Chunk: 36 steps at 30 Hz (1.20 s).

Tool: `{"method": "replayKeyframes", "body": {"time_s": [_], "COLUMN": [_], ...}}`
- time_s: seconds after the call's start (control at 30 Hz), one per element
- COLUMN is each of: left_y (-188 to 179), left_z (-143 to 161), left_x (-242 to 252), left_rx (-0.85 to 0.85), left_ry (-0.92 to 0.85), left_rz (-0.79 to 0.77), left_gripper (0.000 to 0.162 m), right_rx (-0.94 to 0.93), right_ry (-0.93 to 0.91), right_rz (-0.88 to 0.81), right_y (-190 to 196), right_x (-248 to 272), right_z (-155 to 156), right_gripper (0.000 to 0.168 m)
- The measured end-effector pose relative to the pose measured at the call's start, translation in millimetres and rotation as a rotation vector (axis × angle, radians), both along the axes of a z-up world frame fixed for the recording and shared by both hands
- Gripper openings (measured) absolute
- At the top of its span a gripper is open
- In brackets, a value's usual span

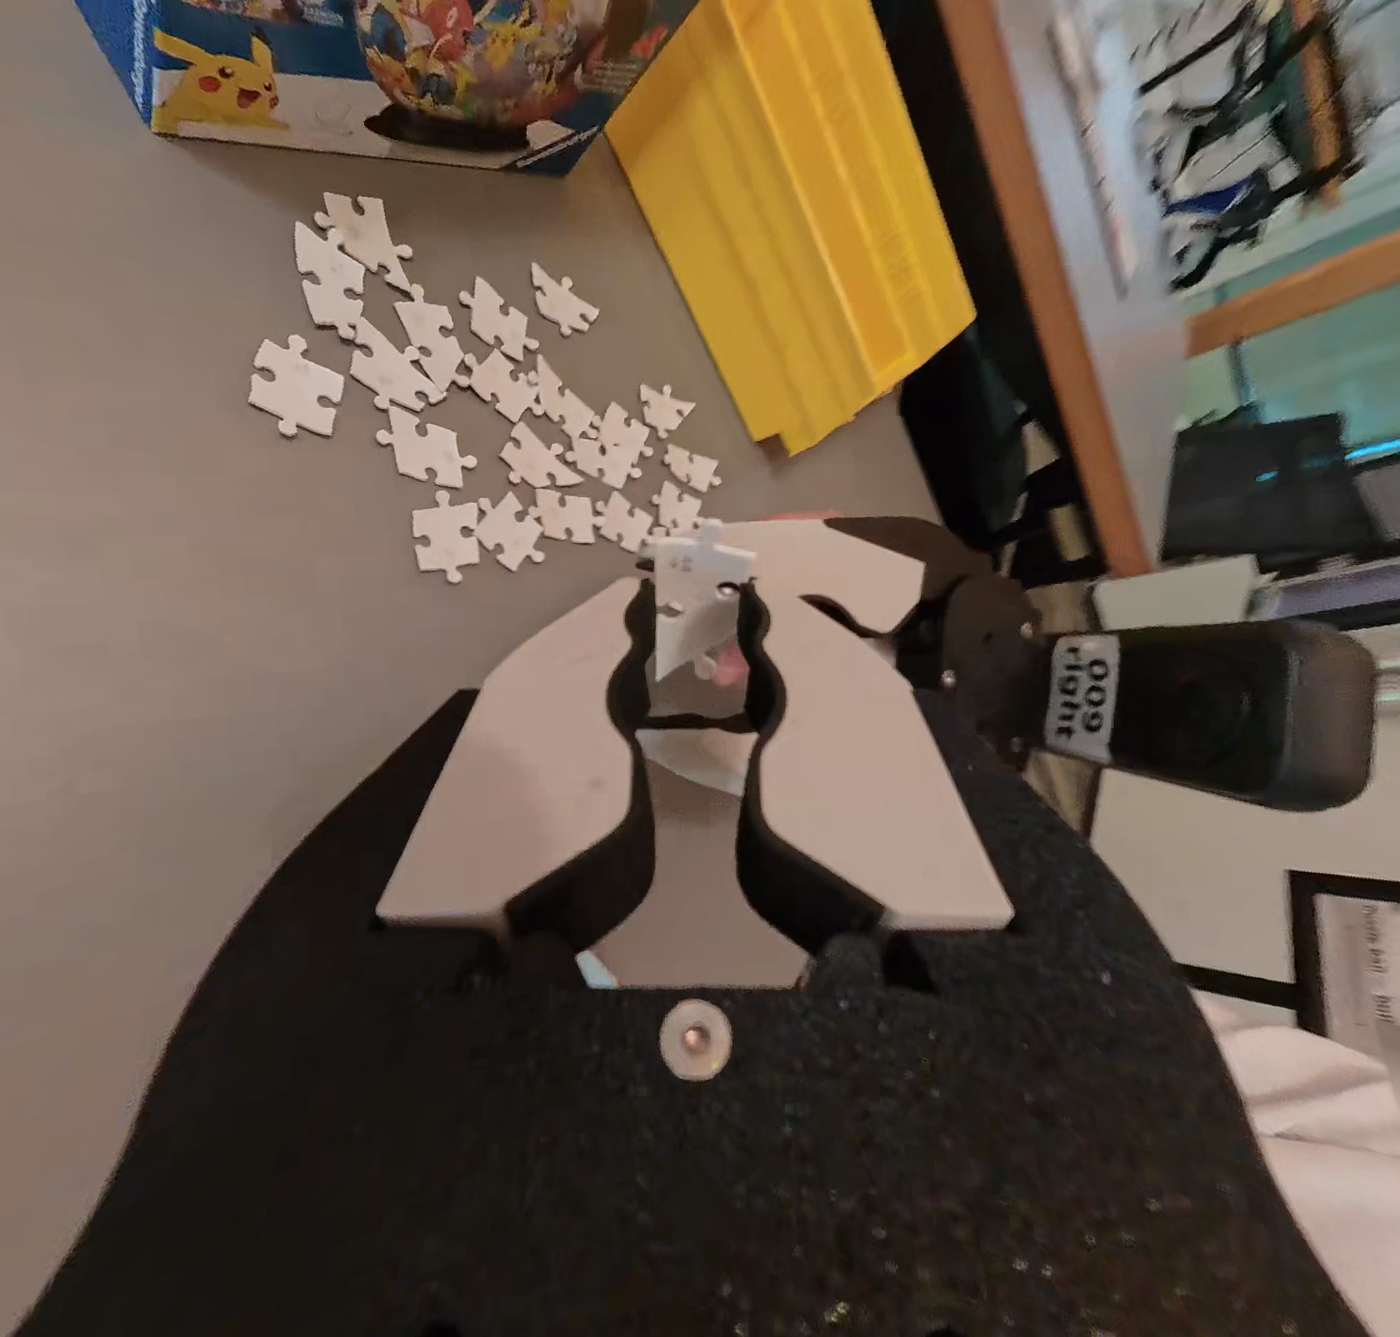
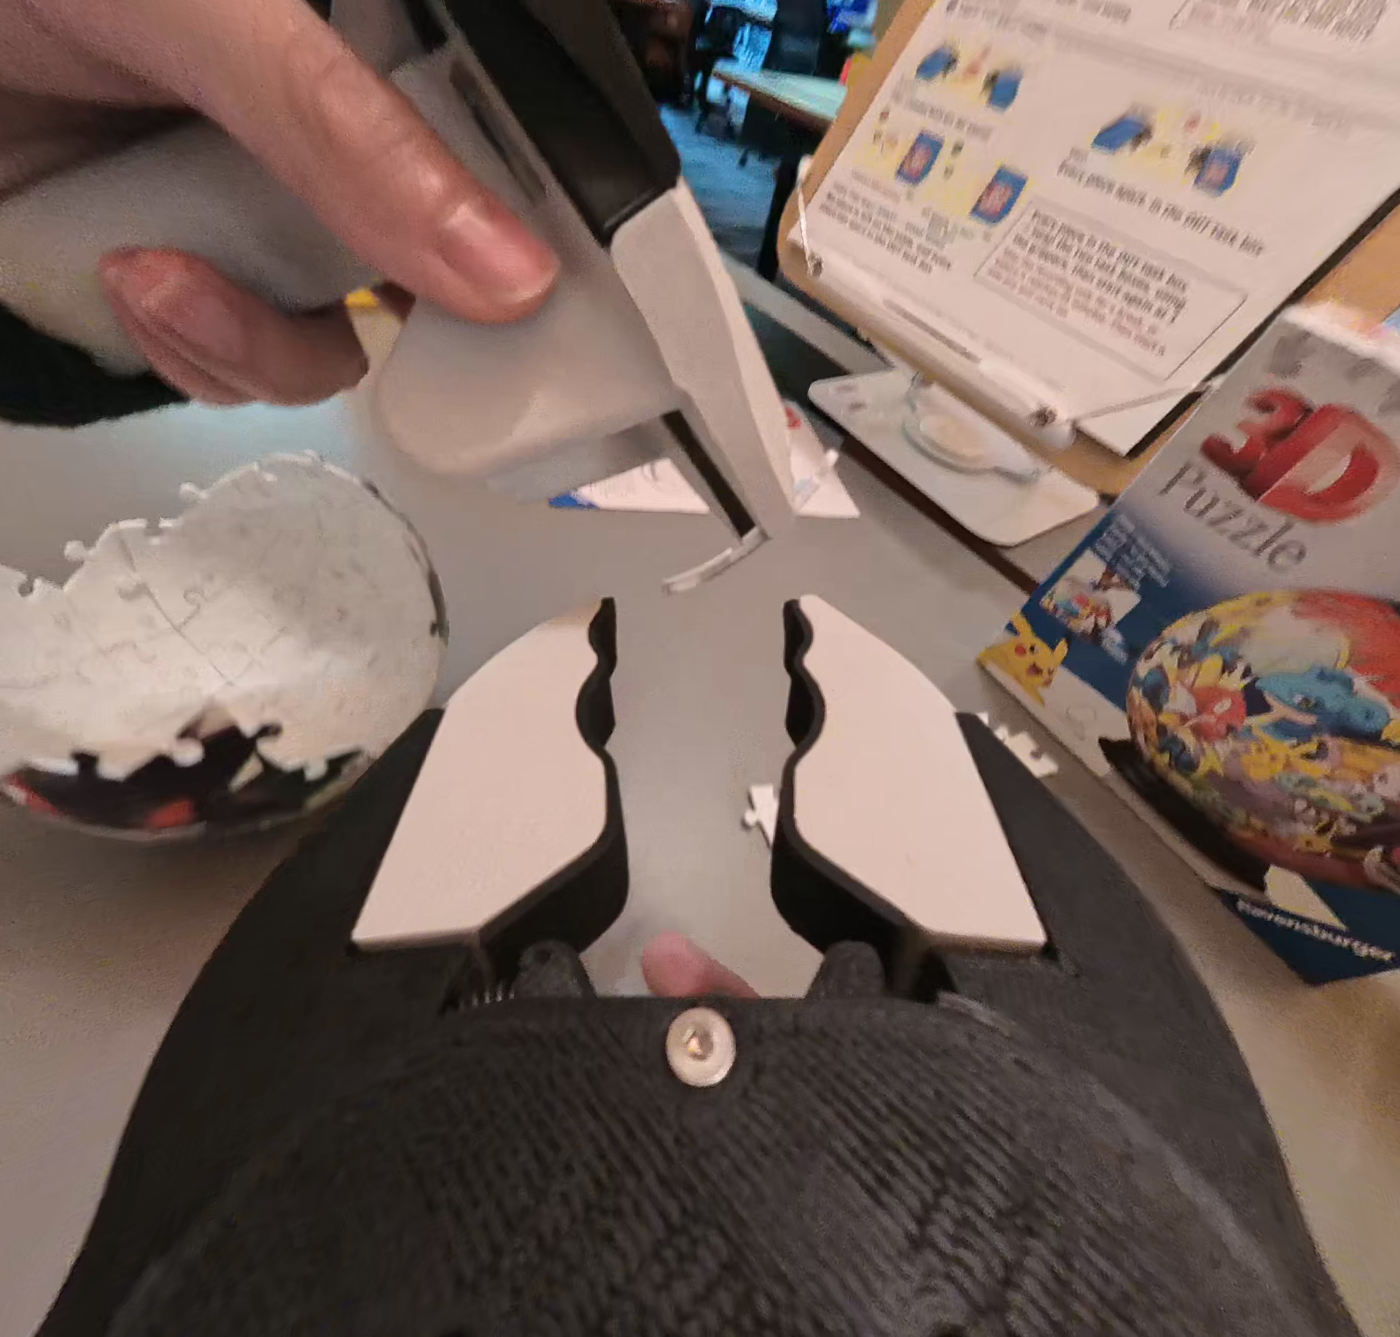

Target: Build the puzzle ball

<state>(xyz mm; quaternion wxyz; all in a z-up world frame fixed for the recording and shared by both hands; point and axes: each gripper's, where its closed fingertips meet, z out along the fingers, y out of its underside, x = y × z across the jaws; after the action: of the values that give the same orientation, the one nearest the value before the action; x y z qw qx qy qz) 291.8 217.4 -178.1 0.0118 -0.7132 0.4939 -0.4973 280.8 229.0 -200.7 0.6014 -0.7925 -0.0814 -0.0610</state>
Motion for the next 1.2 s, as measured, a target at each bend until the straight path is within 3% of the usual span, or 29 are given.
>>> {"method": "replayKeyframes", "body": {"time_s": [0.1, 0.2, 0.3, 0.43, 0.47, 0.63, 0.73, 0.83, 0.9, 1.0, 1.13, 1.2], "left_y": [0.0, 4.4, 4.6, 3.6, 4.8, 12.8, -4.1, -21.4, -17.8, -13.6, -1.6, 2.0], "left_z": [9.0, 17.1, 24.2, 30.5, 30.9, 37.8, 33.5, 16.0, 5.5, 5.2, 25.8, 34.8], "left_x": [-12.5, -22.0, -35.1, -55.3, -59.8, -74.2, -79.4, -84.8, -81.3, -74.6, -61.8, -62.1], "left_rx": [-0.068, -0.077, -0.075, -0.011, 0.037, 0.469, 0.69, 0.808, 0.86, 0.737, 0.346, 0.182], "left_ry": [-0.047, -0.087, -0.117, -0.149, -0.15, -0.199, -0.229, -0.191, -0.131, -0.106, -0.213, -0.288], "left_rz": [0.041, 0.079, 0.051, -0.041, -0.066, -0.21, -0.394, -0.568, -0.567, -0.466, -0.163, -0.074], "left_gripper": [0.021, 0.02, 0.017, 0.023, 0.033, 0.037, 0.03, 0.022, 0.015, 0.005, 0.002, 0.002], "right_rx": [0.079, 0.09, 0.073, 0.091, 0.091, 0.008, -0.118, -0.192, -0.22, -0.181, -0.026, 0.009], "right_ry": [-0.052, -0.112, -0.147, 0.09, 0.183, 0.45, 0.454, 0.416, 0.398, 0.339, 0.362, 0.386], "right_rz": [-0.046, -0.02, 0.038, 0.168, 0.215, 0.347, 0.385, 0.422, 0.447, 0.388, 0.281, 0.291], "right_y": [6.7, 9.2, 6.9, -4.2, -7.8, -23.0, -28.0, -30.3, -32.3, -28.3, -20.4, -17.1], "right_x": [-7.6, -19.6, -26.2, -35.9, -39.9, -50.2, -58.3, -68.1, -74.0, -63.8, -42.9, -45.1], "right_z": [16.1, 20.0, 20.2, 32.0, 35.4, 35.6, 19.8, 9.1, 6.0, 6.8, 23.2, 26.0], "right_gripper": [0.032, 0.014, 0.007, 0.003, 0.002, 0.001, 0.001, 0.001, 0.002, 0.005, 0.025, 0.026]}}
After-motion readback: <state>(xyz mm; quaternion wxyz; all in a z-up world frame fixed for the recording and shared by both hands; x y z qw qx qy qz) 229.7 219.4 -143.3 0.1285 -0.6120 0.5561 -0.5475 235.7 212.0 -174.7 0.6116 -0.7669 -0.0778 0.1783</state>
